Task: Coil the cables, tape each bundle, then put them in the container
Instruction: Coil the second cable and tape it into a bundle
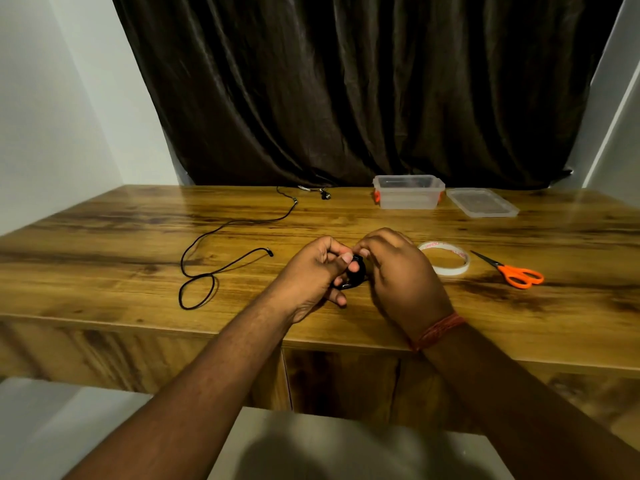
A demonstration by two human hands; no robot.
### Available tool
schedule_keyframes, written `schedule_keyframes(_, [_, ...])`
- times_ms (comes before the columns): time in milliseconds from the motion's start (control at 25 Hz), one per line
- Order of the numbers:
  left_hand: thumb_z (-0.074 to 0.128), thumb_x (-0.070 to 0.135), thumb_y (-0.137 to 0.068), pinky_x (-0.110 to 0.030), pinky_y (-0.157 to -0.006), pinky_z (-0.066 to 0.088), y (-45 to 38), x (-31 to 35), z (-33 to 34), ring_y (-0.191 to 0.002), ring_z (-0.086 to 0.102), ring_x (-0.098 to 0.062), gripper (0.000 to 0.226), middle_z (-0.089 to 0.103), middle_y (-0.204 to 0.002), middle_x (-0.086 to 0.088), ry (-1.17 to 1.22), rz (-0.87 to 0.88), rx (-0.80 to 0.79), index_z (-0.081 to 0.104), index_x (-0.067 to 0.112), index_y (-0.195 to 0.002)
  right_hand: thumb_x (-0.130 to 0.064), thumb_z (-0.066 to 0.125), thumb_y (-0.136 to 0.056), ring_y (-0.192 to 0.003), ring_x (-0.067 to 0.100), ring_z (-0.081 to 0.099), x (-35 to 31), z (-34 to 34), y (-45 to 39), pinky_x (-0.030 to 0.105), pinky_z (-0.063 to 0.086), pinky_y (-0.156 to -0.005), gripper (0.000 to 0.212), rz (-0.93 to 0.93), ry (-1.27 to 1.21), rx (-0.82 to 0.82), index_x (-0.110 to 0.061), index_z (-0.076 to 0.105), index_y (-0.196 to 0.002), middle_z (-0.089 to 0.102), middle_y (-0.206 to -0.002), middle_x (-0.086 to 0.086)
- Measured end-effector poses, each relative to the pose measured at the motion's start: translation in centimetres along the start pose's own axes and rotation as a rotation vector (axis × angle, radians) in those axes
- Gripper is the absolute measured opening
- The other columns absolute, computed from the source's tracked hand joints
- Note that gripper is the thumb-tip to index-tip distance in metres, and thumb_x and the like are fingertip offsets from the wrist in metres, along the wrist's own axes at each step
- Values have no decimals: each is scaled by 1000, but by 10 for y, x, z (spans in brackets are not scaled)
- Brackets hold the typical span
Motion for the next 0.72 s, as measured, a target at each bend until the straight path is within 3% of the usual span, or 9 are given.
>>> schedule_keyframes(200, [50,6,-101,-23,-37,47,-2,-2,-2,-48,41,-4,13,62,-82,-6,-11,-12,33,51,-2,-111,-4,57,-87,-97,20,54,-6,-1,0,28,43,-80,19,-40,53,-12,-11,66,-102,61,-102,4])
schedule_keyframes(720, [49,7,-101,-23,-38,47,-3,-2,-3,-51,42,-7,10,62,-82,-4,2,-20,59,51,0,-109,-2,58,-83,-107,21,52,-11,0,1,31,47,-86,30,-70,133,-53,-9,65,-112,62,-111,4])
Point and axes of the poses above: each hand's wrist, its own y-axis away from the middle knuckle, its own z-axis out of the palm, x = y × z, the point moved 6 cm from there along -y, towards the middle knuckle
